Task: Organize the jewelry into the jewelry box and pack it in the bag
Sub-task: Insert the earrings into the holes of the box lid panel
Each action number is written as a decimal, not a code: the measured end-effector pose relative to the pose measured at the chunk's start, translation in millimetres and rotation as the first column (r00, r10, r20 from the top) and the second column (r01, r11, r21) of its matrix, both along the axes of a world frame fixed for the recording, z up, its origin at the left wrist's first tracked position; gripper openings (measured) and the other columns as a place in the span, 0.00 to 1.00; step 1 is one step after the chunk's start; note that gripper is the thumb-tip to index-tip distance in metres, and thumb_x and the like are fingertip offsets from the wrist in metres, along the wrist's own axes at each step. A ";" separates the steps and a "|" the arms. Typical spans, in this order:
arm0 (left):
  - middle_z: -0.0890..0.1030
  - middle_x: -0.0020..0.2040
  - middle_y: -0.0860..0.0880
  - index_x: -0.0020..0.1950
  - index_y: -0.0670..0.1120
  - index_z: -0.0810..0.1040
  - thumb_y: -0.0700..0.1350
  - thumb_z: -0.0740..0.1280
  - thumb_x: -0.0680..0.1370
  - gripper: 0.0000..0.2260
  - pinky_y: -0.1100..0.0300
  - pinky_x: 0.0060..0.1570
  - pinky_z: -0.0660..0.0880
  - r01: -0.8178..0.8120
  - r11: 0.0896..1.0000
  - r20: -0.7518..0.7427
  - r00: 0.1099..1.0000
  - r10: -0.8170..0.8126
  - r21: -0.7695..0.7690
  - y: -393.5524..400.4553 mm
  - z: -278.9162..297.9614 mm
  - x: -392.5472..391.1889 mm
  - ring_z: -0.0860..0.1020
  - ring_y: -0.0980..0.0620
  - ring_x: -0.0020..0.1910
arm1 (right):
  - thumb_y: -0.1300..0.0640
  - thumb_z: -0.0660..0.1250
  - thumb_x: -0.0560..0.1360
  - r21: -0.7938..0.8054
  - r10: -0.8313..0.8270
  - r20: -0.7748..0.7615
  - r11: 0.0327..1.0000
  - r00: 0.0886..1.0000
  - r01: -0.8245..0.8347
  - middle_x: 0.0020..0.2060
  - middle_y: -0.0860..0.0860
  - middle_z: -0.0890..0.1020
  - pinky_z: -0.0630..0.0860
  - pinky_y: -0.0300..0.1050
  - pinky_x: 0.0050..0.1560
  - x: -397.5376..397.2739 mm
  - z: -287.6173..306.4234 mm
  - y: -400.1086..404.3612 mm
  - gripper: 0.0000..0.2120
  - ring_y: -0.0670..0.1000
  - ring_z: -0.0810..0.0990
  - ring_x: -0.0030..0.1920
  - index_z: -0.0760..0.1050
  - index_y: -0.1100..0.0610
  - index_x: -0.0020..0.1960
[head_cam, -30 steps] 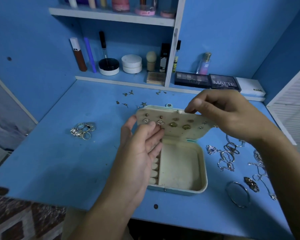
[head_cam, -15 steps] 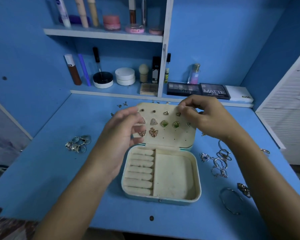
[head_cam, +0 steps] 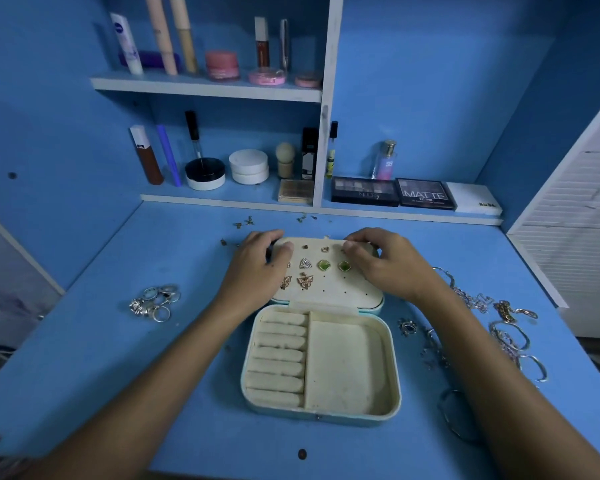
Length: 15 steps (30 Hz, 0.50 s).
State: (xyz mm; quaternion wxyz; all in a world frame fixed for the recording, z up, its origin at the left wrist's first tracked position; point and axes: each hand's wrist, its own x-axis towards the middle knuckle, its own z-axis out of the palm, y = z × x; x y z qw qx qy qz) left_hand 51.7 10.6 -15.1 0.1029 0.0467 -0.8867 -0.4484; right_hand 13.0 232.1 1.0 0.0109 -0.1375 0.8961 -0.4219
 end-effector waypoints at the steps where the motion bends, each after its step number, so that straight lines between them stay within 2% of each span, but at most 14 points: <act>1: 0.75 0.64 0.53 0.69 0.47 0.76 0.50 0.62 0.82 0.16 0.62 0.63 0.67 -0.001 1.000 0.006 1.000 0.001 0.004 -0.1 -0.6 0.2 0.73 0.55 0.63 | 0.46 0.65 0.80 0.015 0.001 -0.002 1.000 1.000 -0.001 0.45 0.41 0.81 0.70 0.39 0.48 0.4 -1.6 -0.9 0.09 0.45 0.78 0.49 0.81 0.48 0.53; 4: 0.76 0.62 0.54 0.66 0.49 0.78 0.49 0.62 0.82 0.15 0.63 0.62 0.66 0.002 1.000 0.015 1.000 -0.002 -0.010 -1.1 -2.6 0.0 0.73 0.55 0.63 | 0.47 0.65 0.80 0.036 -0.010 -0.008 0.999 1.000 0.011 0.50 0.46 0.82 0.73 0.42 0.52 1.9 -4.1 -4.2 0.11 0.48 0.78 0.52 0.81 0.52 0.55; 8: 0.77 0.61 0.54 0.65 0.48 0.79 0.48 0.62 0.82 0.13 0.64 0.60 0.65 -0.006 1.000 0.003 1.000 0.006 -0.005 -1.1 -4.6 -1.0 0.74 0.57 0.61 | 0.47 0.66 0.79 0.034 -0.034 0.000 0.999 0.999 0.034 0.49 0.48 0.82 0.75 0.44 0.52 2.9 -6.9 -6.1 0.12 0.50 0.78 0.52 0.80 0.53 0.56; 15: 0.77 0.61 0.55 0.65 0.49 0.79 0.48 0.62 0.82 0.14 0.65 0.60 0.66 -0.003 1.000 -0.006 1.000 0.003 -0.012 -1.7 -4.8 -1.4 0.74 0.58 0.60 | 0.47 0.67 0.79 0.026 -0.060 -0.035 0.998 0.998 0.061 0.45 0.45 0.82 0.69 0.30 0.42 5.5 -8.8 -5.1 0.10 0.46 0.78 0.48 0.80 0.51 0.54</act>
